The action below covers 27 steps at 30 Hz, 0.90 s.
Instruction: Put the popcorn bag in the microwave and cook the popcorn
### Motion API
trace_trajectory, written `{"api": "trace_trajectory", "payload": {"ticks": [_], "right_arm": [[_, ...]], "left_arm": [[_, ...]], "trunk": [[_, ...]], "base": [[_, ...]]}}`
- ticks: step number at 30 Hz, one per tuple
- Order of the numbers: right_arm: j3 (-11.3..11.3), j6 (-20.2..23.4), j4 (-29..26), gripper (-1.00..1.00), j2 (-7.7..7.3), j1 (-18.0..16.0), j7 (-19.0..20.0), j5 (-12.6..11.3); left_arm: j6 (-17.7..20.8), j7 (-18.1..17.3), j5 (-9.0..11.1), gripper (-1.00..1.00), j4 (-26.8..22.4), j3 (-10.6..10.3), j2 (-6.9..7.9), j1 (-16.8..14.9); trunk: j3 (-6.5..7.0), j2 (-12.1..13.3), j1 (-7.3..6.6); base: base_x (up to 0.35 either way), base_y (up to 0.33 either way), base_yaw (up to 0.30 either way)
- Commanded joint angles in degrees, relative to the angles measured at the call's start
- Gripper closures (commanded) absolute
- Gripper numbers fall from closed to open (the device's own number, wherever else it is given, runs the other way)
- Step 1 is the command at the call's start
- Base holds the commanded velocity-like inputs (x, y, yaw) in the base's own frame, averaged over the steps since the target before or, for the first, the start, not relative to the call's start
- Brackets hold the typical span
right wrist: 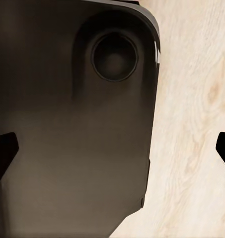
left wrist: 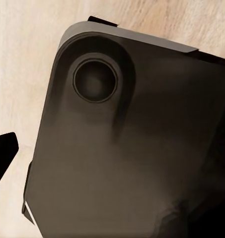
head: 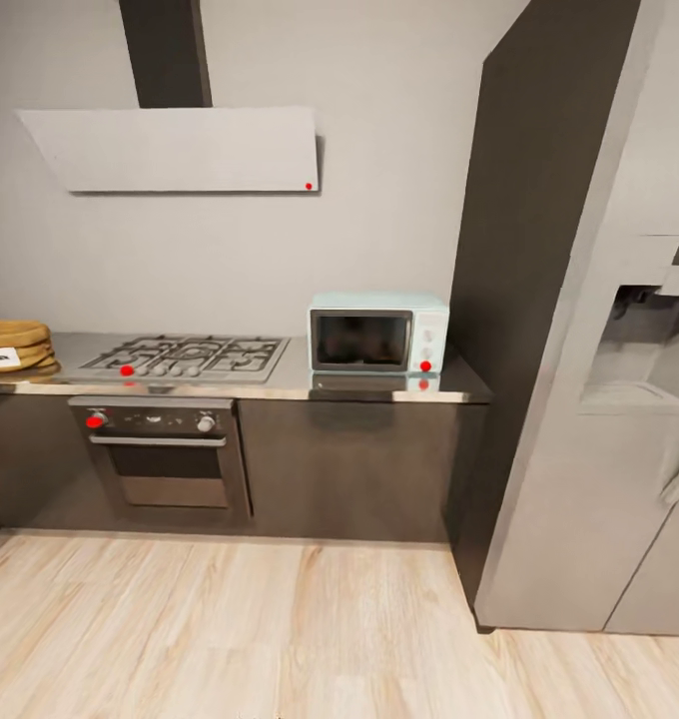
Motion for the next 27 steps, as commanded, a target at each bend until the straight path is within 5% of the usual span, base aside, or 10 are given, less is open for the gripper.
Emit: {"api": "trace_trajectory", "payload": {"ticks": [1,14,27], "right_arm": [[-0.2,-0.1,0.0,-1.0,-0.06,0.0,0.0,0.3],[0.0,-0.1,0.0,-1.0,0.11,0.0,0.0,0.4],[0.0,-0.3,0.0,-1.0,0.11,0.0,0.0,0.3]], "left_arm": [[-0.1,0.1,0.2,-1.0,0.0,0.0,-0.04,0.0],[-0.1,-0.1,-0.2,-1.0,-0.1,-0.3,-0.12,0.0],[-0.1,-0.1,-0.4,-1.0,-0.1,-0.4,-0.06,0.0]], "trunk": [[-0.05,0.0,0.0],[-0.05,0.0,0.0],[-0.05,0.0,0.0]], "base": [[0.001,0.0,0.22],[0.018,0.0,0.012],[0.303,0.0,0.0]]}}
